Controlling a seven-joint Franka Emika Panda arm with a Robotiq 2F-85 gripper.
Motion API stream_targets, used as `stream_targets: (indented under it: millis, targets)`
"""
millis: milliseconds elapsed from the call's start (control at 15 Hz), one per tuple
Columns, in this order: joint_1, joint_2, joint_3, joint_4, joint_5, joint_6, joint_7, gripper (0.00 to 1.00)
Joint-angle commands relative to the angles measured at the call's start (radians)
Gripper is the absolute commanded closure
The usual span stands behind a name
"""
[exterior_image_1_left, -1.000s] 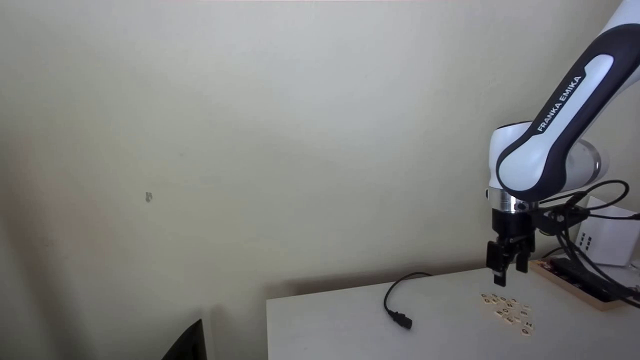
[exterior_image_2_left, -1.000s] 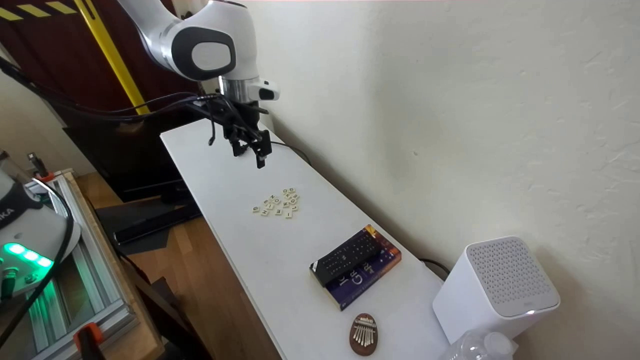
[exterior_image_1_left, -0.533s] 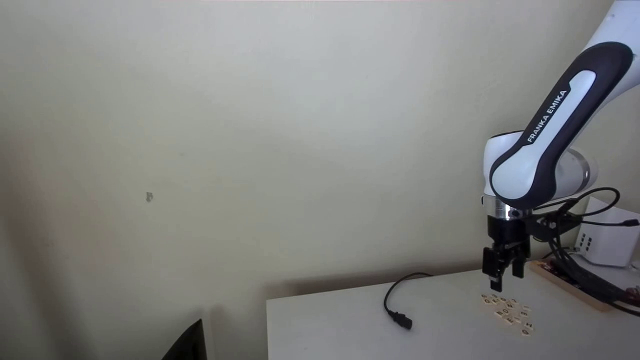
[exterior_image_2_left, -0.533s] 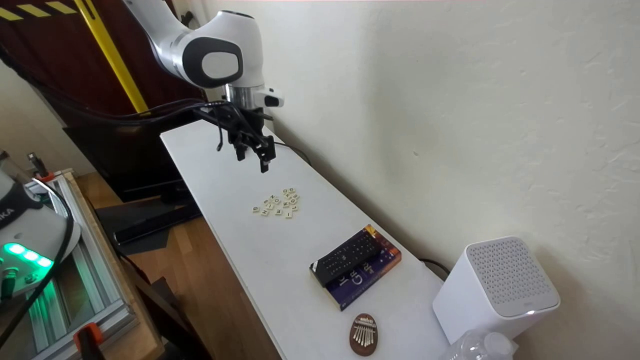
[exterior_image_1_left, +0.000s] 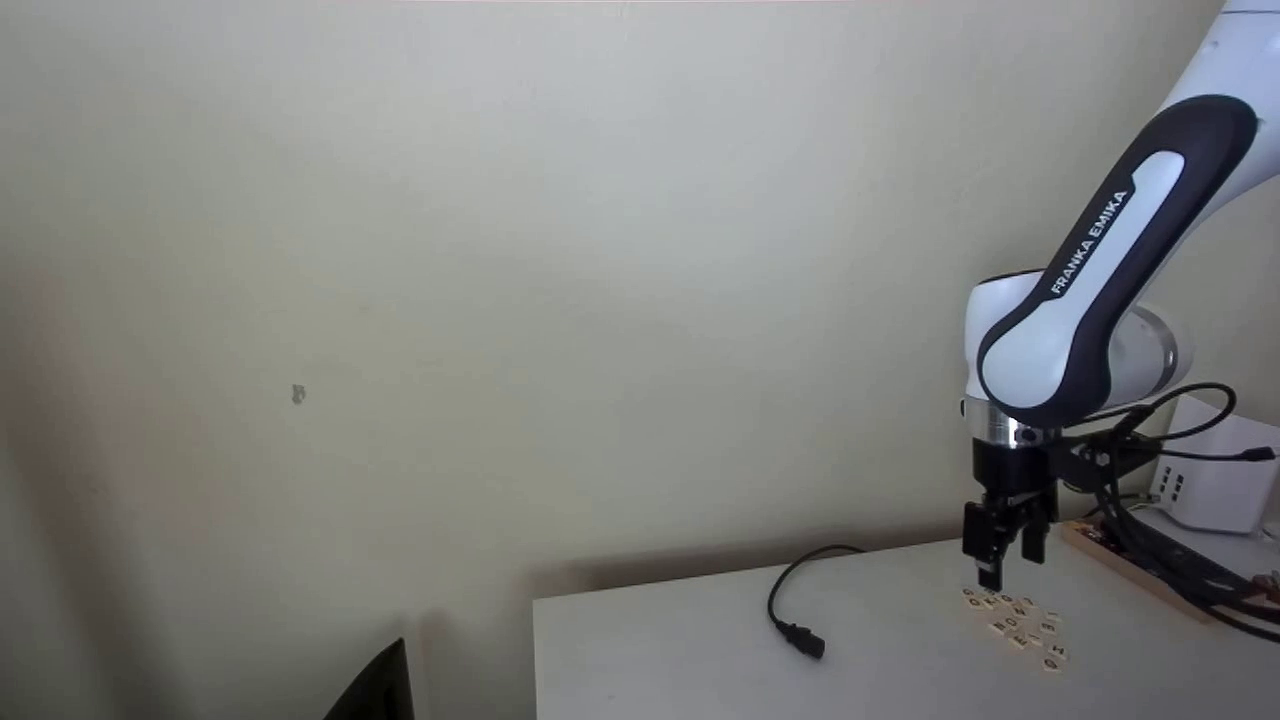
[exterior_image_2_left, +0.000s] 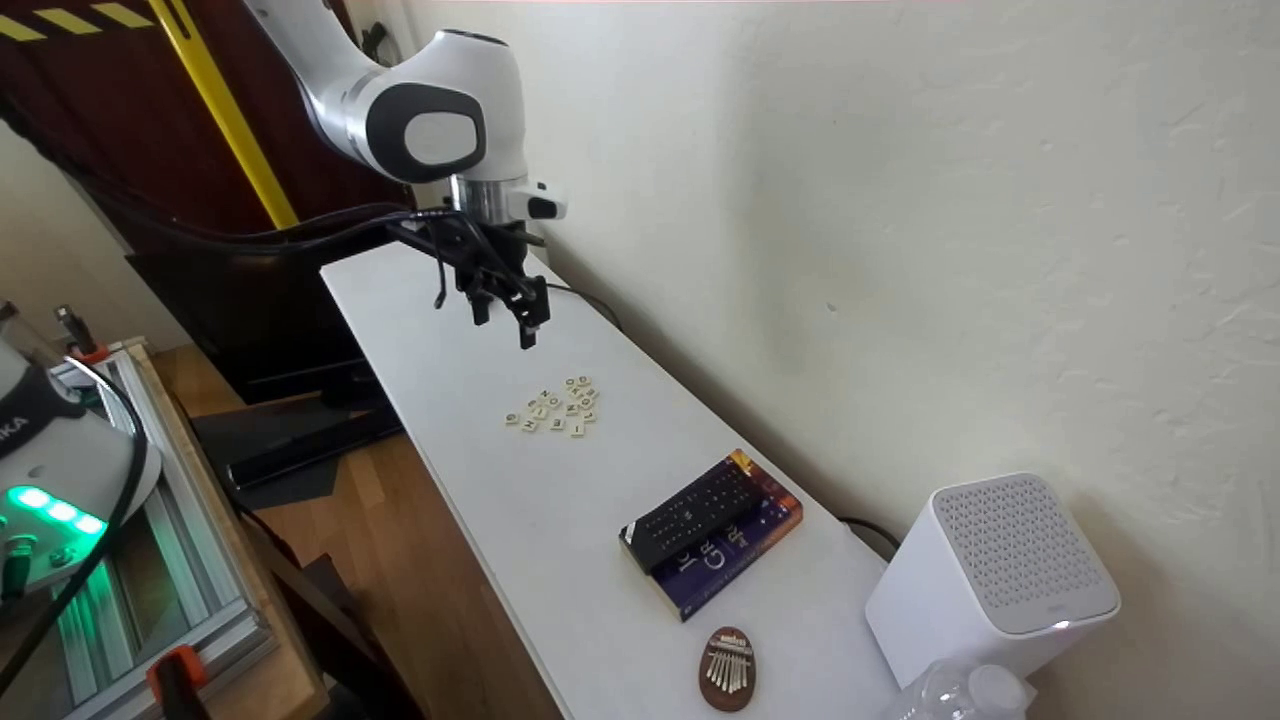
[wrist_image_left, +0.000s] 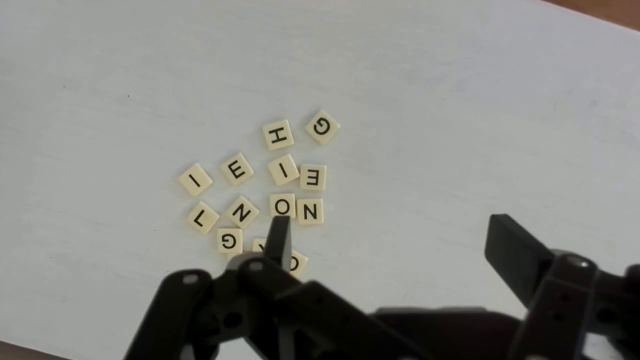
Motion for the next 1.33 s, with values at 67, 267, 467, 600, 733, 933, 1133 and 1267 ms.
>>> stream_targets:
  millis: [67,267,467,600,733,933,1133,1267]
  targets:
    - [-0.009,0.062,0.012,0.010,0.023,0.108,0.002,0.00]
    - [-0.025,0.102,0.018,0.022,0.031,0.174,-0.006,0.00]
    - [-0.041,0.138,0.024,0.034,0.030,0.203,-0.013,0.27]
    - [-0.050,0.160,0.025,0.045,0.030,0.215,-0.015,0.38]
    - [-0.064,0.184,0.036,0.062,0.031,0.222,-0.025,0.53]
    - [-0.067,0.220,0.034,0.090,0.025,0.237,-0.020,0.73]
    - [-0.069,0.257,0.032,0.119,0.021,0.261,-0.018,0.95]
    - [-0.071,0.280,0.033,0.139,0.020,0.262,-0.019,1.00]
